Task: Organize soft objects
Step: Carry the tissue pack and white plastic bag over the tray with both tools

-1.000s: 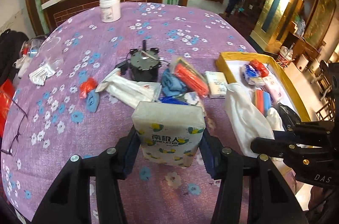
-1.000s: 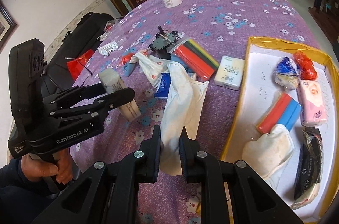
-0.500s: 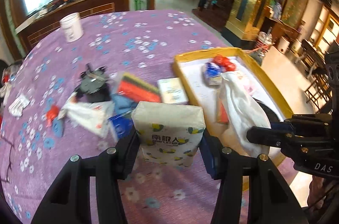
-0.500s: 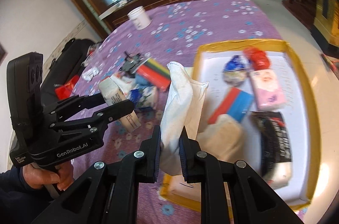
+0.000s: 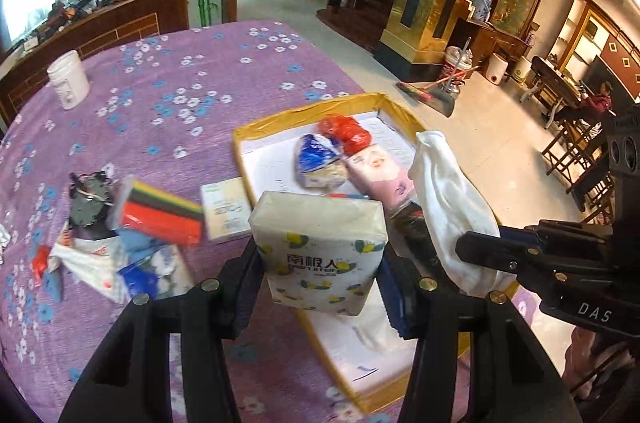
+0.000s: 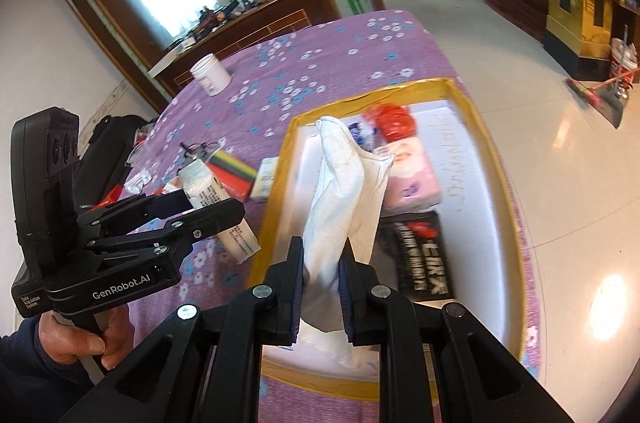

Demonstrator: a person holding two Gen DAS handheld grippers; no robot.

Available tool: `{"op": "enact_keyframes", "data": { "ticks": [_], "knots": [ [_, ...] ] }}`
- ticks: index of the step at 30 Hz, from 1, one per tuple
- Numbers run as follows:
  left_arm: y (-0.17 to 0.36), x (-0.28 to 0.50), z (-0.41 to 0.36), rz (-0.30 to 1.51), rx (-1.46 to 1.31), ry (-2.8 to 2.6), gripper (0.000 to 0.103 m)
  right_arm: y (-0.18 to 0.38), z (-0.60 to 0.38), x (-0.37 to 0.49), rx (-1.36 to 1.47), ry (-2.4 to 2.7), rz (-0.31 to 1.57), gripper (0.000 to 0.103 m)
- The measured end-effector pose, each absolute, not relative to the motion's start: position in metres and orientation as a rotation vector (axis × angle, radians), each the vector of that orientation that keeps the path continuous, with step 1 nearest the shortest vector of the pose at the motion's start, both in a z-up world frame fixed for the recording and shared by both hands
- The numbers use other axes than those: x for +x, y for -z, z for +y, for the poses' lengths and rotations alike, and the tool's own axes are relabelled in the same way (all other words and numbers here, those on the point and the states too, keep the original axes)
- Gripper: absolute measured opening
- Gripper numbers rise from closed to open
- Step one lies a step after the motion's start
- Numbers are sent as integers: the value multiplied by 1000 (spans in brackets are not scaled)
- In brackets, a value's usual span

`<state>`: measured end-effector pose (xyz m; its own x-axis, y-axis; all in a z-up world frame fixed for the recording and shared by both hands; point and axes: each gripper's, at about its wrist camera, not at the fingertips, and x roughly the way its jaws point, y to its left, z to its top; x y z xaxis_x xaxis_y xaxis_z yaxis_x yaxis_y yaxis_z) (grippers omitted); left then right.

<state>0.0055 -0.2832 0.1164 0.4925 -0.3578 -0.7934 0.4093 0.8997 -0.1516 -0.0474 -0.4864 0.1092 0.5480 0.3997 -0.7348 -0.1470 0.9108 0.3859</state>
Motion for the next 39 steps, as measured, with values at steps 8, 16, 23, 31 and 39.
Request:
{"op": "enact_keyframes", "data": {
  "ticks": [8, 16, 23, 31, 39],
  "knots": [
    [-101, 26, -299, 998, 28, 452, 52, -107, -506, -35, 298, -302, 943, 17],
    [-80, 54, -306, 1055, -7, 410, 51, -102, -519, -4, 251, -286, 957, 17],
    [-68, 78, -314, 1090, -18, 389, 51, -82, -525, 38, 204, -256, 999, 17],
    [-51, 92, -322, 1124, -7, 372, 51, -61, -523, 64, 172, -225, 1049, 17],
    [-49, 94, -329, 1122, 11, 358, 59, -54, -528, 73, 161, -194, 1057, 22]
  ]
}}
